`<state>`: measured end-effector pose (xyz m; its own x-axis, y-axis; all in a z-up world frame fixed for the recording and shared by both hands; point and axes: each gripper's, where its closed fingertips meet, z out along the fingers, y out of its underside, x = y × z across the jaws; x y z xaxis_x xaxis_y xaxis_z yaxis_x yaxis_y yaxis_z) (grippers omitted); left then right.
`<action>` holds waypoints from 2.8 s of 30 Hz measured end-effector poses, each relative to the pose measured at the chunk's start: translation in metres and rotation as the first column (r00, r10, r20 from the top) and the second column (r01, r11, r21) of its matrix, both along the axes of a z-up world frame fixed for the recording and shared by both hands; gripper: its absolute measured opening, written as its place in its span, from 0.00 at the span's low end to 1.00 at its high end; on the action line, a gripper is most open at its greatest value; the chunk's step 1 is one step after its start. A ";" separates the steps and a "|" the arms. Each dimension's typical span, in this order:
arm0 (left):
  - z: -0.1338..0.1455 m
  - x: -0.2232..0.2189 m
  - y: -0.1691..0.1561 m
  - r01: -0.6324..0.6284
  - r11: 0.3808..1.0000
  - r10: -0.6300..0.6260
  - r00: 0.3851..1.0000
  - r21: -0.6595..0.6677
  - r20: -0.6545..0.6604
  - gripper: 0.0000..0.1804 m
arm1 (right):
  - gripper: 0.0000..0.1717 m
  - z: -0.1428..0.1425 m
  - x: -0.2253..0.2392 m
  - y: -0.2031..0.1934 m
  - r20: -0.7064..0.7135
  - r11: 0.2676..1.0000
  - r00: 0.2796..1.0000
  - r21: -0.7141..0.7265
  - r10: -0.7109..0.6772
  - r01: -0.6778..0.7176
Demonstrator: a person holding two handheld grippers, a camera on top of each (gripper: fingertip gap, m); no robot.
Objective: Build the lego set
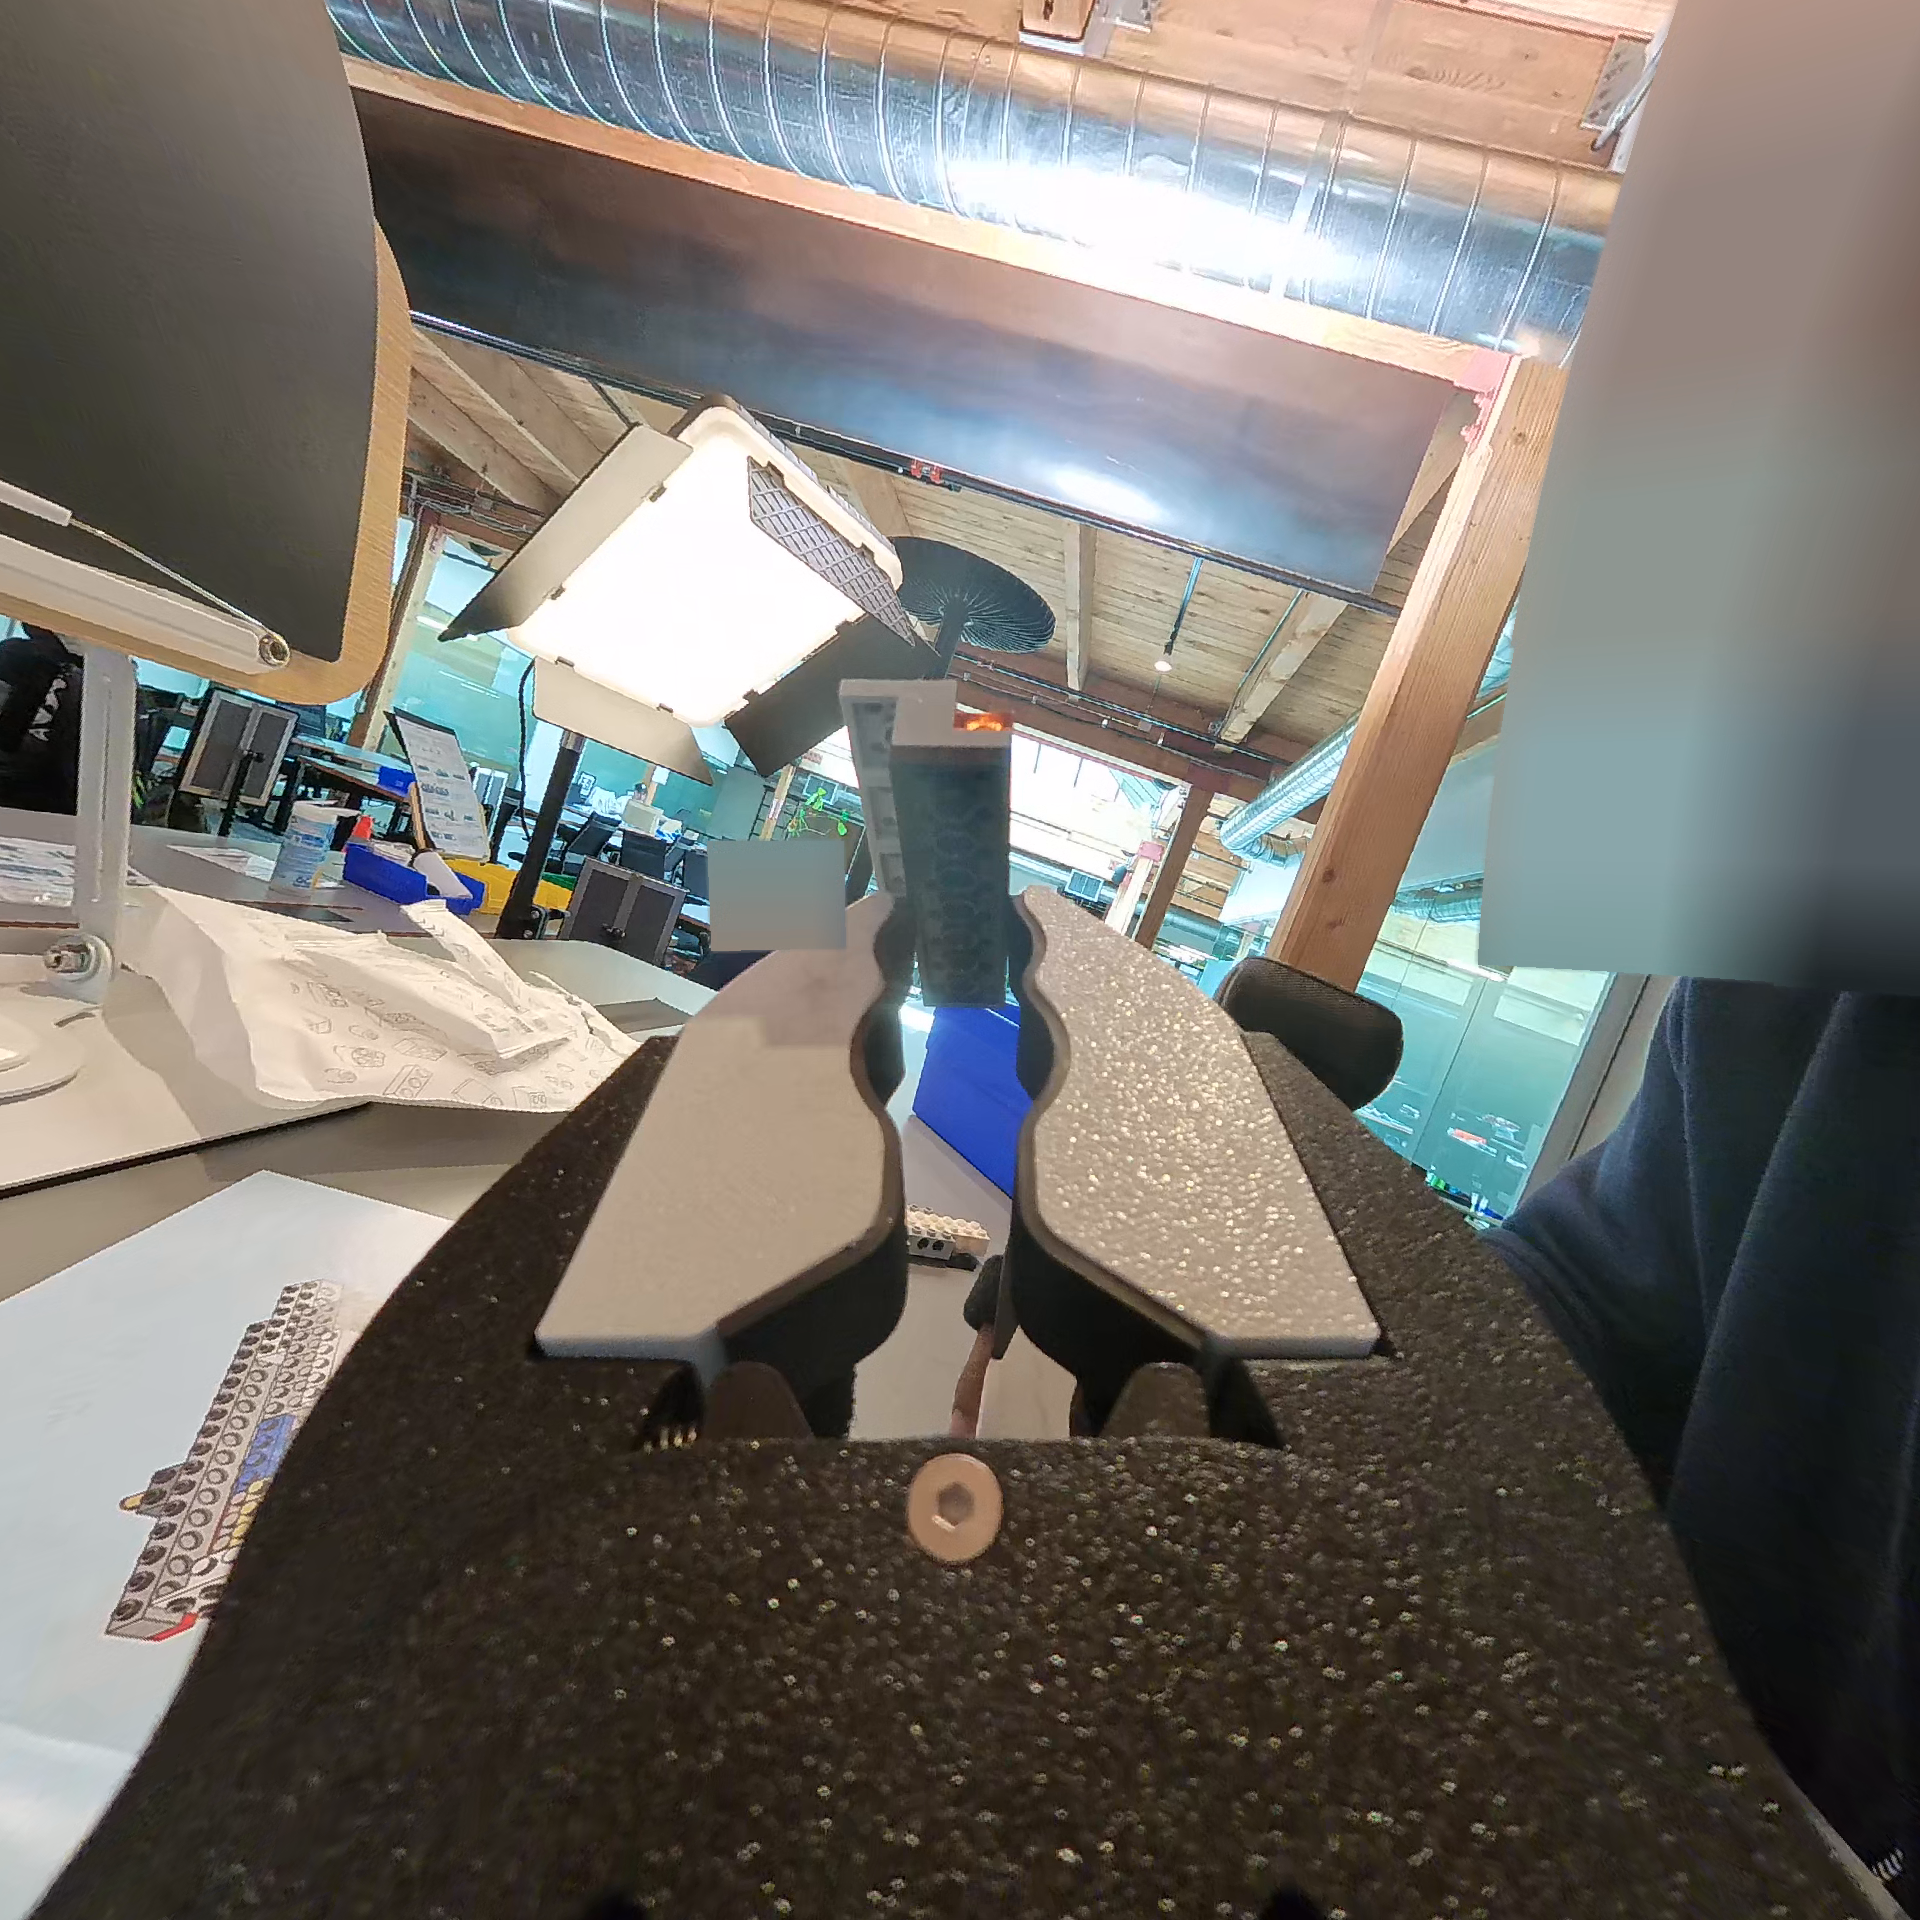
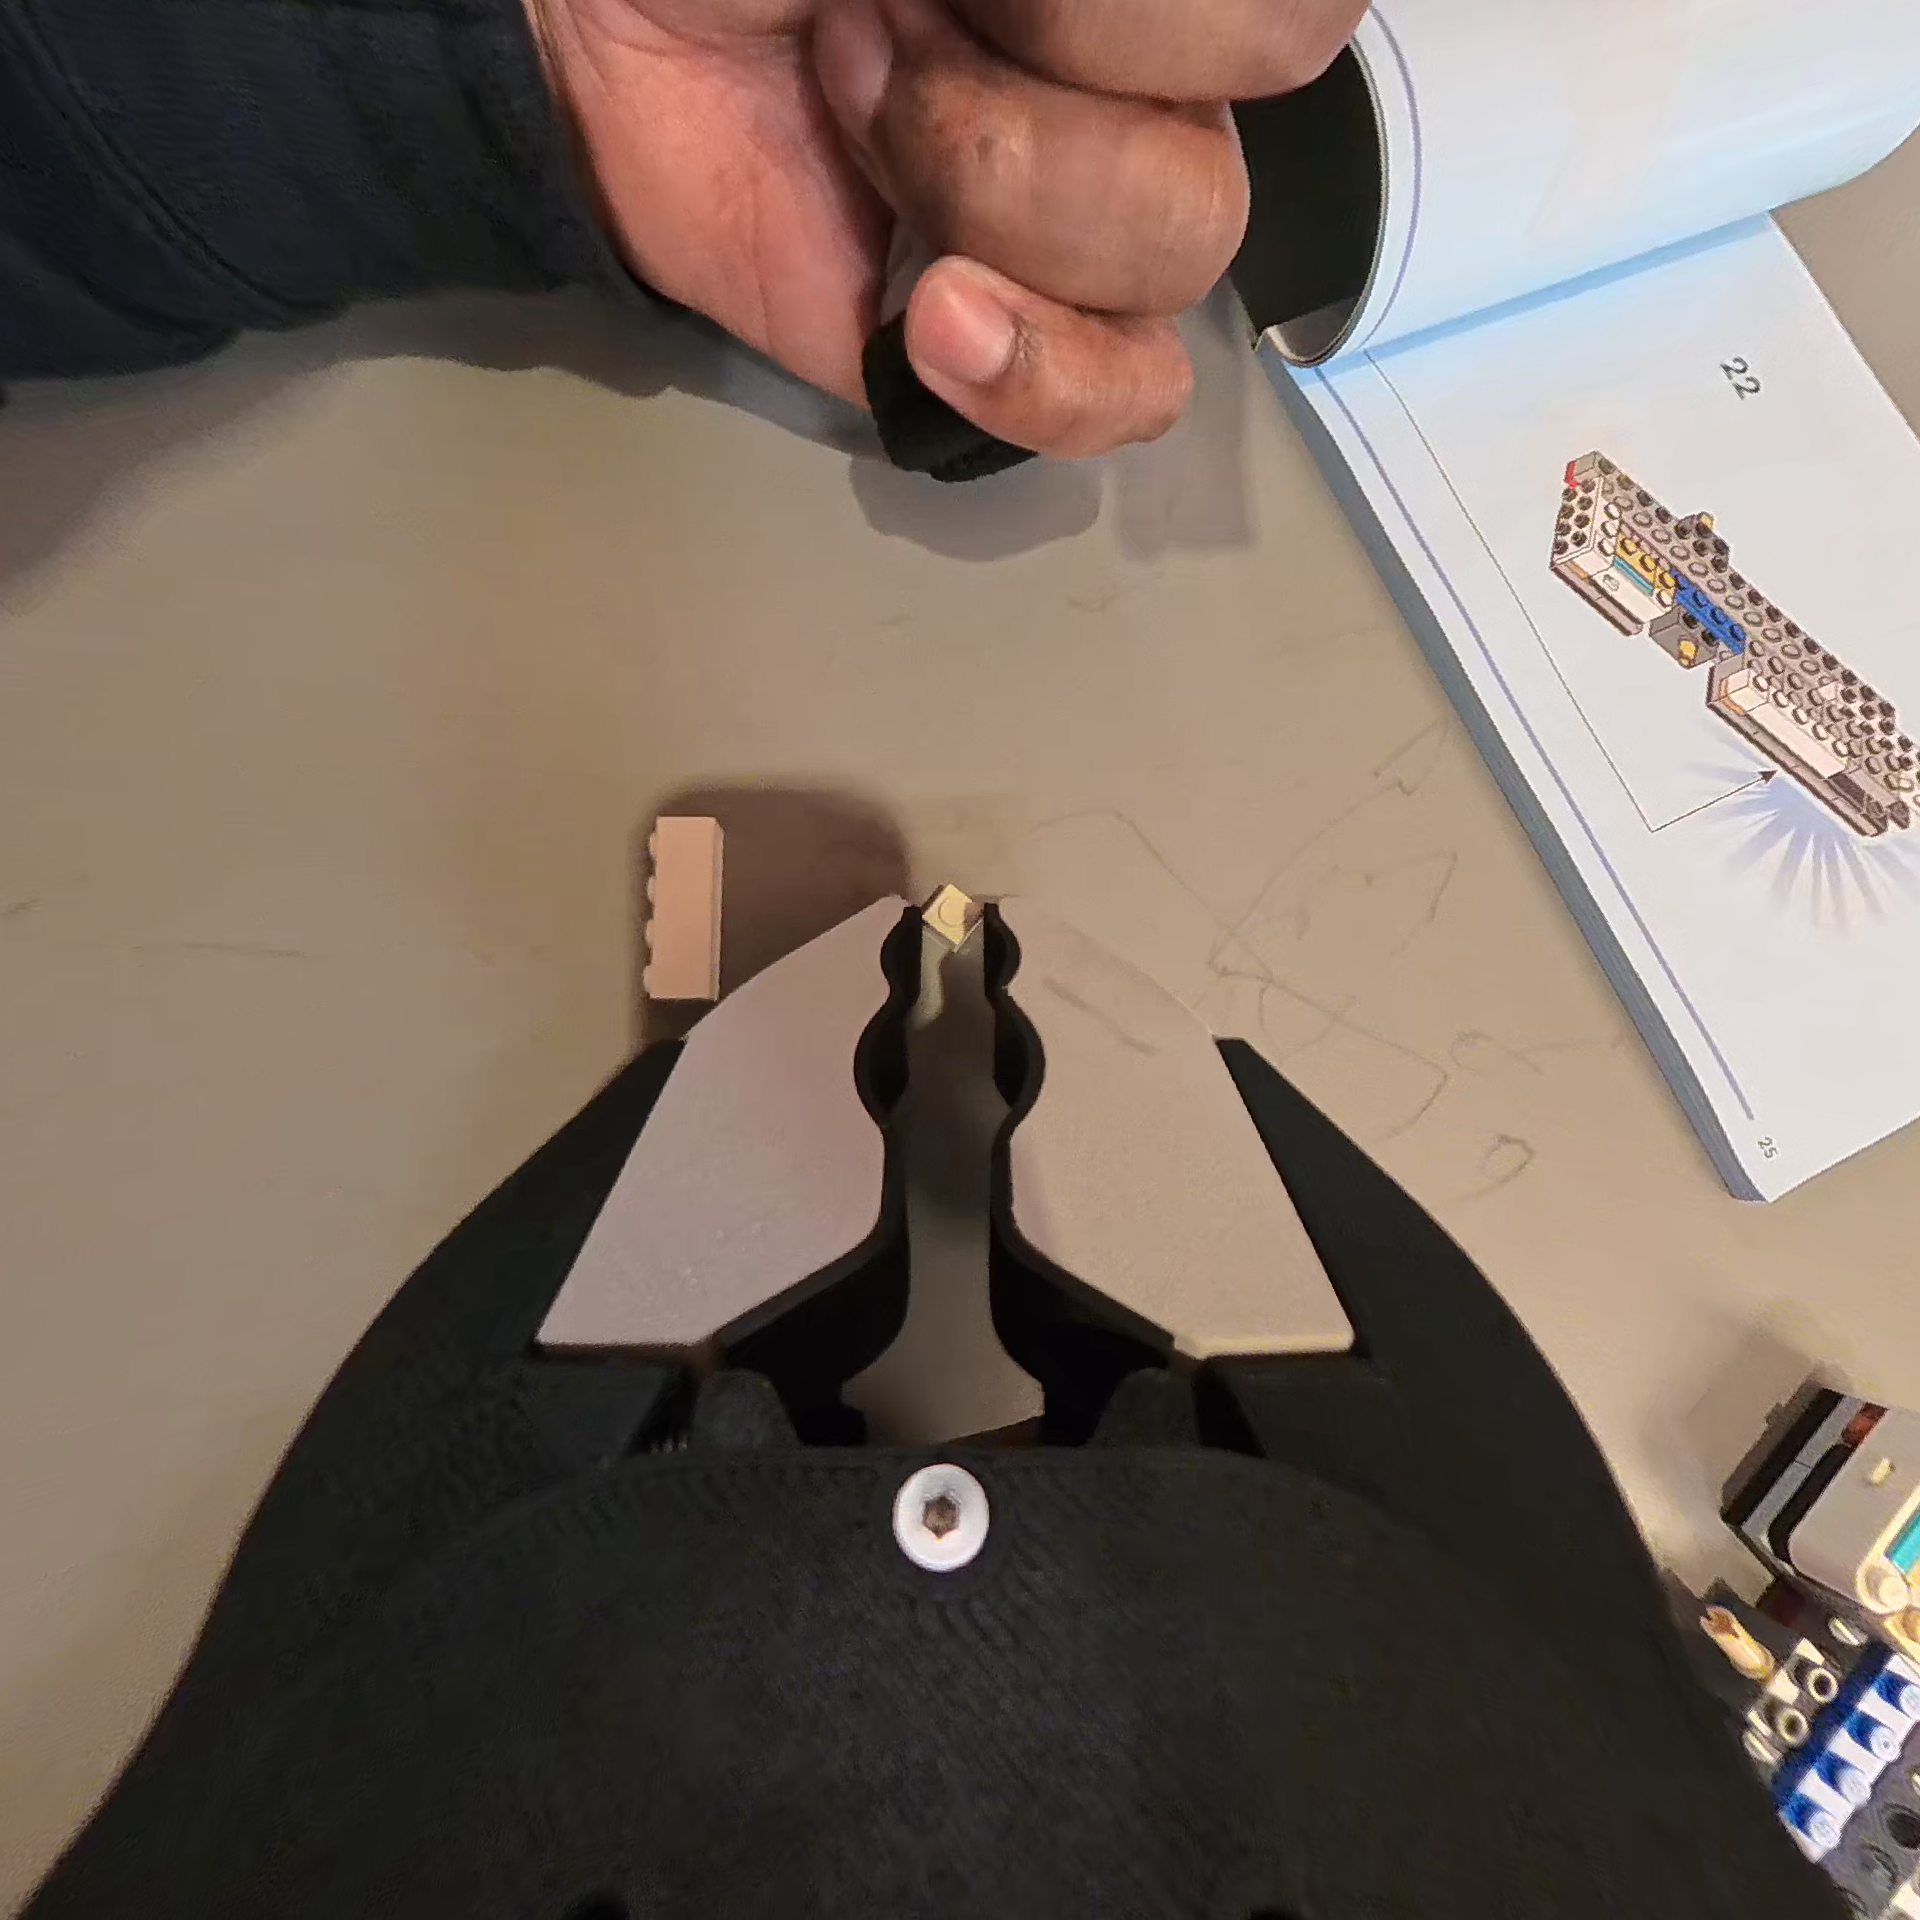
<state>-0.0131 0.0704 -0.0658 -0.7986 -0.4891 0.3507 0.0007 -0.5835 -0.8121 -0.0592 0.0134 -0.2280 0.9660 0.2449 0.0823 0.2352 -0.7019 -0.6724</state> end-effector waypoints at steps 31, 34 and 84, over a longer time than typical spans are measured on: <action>0.002 0.001 -0.001 0.011 0.999 -0.011 1.000 -0.030 0.021 0.10 | 0.04 0.038 0.018 -0.001 -0.110 0.966 0.960 -0.001 -0.257 0.258; 0.004 0.002 -0.002 0.013 0.999 -0.011 0.999 -0.048 0.040 0.09 | 0.04 0.086 0.030 0.003 -0.121 0.950 0.956 0.134 -0.266 0.281; 0.010 -0.005 -0.016 0.119 0.984 -0.113 0.992 -0.132 0.050 0.09 | 0.07 0.190 0.031 0.087 -0.161 0.912 0.986 0.399 -0.035 0.097</action>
